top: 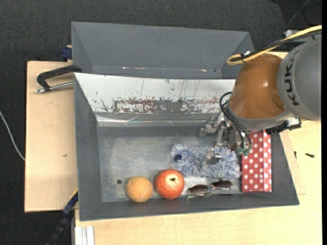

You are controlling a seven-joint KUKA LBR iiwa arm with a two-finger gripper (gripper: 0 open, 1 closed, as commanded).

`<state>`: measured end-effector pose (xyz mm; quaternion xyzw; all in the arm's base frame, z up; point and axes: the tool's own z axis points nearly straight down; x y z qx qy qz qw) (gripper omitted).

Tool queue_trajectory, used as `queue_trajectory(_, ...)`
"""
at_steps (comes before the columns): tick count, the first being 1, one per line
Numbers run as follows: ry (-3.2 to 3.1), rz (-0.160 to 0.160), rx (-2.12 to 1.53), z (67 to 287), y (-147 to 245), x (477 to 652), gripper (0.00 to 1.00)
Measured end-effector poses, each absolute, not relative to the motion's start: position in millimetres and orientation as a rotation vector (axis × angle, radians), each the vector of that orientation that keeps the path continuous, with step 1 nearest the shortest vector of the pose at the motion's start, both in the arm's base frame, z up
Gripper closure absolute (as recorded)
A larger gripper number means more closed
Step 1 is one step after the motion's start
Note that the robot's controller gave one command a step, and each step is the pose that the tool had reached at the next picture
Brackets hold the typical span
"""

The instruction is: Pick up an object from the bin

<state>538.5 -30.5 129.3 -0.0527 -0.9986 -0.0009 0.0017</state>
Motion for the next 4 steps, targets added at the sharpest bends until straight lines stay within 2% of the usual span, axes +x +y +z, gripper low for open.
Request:
queue_trajectory(1, -3.136, -0.004, -0.319, 111.4, -46.2, 542.3, 0.0)
queue_trajectory(2, -3.108, -0.004, -0.468, 72.0, -61.3, 536.8, 0.0)
queue_trajectory(3, -3.053, -0.001, -0.773, 74.8, -39.8, 550.8, 1.0)
queue_trajectory(4, -3.053, -0.001, -0.773, 74.8, -39.8, 550.8, 1.0)
